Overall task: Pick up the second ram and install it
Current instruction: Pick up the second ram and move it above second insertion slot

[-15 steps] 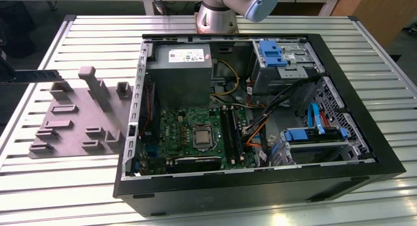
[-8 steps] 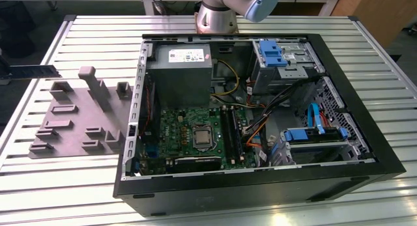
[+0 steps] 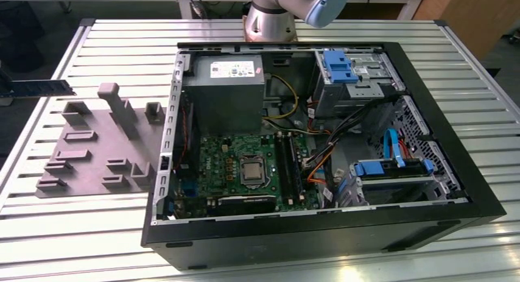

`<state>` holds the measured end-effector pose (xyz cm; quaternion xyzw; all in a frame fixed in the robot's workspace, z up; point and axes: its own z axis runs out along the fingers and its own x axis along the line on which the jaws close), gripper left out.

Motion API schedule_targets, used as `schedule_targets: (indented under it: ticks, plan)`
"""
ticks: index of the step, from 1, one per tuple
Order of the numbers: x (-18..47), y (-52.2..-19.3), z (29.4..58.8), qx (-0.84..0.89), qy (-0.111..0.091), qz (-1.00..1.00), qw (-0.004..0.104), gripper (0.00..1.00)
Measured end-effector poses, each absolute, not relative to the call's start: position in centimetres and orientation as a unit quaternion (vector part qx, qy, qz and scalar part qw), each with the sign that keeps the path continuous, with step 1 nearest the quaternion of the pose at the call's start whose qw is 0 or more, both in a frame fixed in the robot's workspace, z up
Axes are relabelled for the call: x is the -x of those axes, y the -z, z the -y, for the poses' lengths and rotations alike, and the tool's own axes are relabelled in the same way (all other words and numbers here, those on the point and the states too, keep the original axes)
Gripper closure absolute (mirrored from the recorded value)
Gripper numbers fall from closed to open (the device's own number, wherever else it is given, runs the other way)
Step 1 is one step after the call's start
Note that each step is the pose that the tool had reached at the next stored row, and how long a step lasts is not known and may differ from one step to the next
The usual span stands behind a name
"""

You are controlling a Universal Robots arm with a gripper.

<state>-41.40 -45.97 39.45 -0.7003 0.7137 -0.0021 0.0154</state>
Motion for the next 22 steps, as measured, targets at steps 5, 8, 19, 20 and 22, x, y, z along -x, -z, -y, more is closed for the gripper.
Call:
schedule_targets:
  ticks: [5,8,19,20,22]
  plan:
    - [41.2,-39.4,46.0,0.7,0.002,-0.714,0.015,0.86]
    - [41.0,-39.4,46.0,0.7,0.002,-0.714,0.015,0.86]
    - [40.2,-39.4,46.0,0.7,0.002,-0.714,0.015,0.86]
    - [40.2,-39.4,46.0,0.7,0.002,-0.714,0.015,0.86]
    - [40.1,-39.4,46.0,0.7,0.002,-0.714,0.015,0.86]
